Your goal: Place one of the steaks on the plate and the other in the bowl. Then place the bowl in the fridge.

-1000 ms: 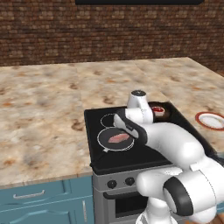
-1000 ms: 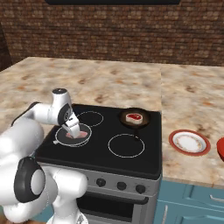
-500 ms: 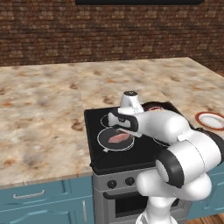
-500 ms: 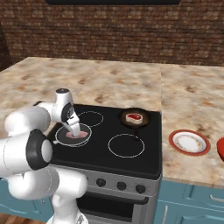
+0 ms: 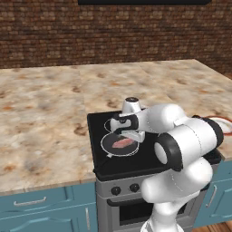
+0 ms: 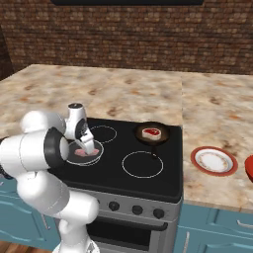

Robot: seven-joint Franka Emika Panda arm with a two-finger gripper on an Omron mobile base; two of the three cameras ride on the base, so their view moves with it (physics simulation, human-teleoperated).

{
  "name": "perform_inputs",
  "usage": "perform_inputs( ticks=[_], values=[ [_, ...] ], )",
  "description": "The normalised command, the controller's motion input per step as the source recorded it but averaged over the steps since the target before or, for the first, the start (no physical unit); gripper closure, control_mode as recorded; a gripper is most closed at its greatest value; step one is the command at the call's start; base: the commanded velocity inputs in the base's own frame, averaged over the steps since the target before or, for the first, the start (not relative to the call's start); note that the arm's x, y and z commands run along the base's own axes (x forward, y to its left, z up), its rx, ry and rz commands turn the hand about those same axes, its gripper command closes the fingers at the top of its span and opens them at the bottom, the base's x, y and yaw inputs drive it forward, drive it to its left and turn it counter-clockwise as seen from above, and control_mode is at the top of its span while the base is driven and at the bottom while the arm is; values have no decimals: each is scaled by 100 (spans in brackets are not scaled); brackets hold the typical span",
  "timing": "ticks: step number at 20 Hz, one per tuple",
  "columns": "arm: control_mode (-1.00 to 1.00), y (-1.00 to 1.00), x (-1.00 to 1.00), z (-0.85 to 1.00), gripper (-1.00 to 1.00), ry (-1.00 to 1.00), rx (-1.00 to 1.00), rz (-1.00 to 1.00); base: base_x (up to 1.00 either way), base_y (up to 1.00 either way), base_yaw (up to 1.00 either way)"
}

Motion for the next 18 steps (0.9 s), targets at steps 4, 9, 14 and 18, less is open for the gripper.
perform_inputs(
  ticks=[4, 9, 14, 18],
  values=[
    [-100, 0, 29, -28, -100, 0, 0, 0, 0, 0, 0],
    [-100, 0, 28, -26, -100, 0, 0, 0, 0, 0, 0],
    [-100, 3, 26, -26, -100, 0, 0, 0, 0, 0, 0],
    [-100, 9, 15, -28, -100, 0, 0, 0, 0, 0, 0]
  ],
)
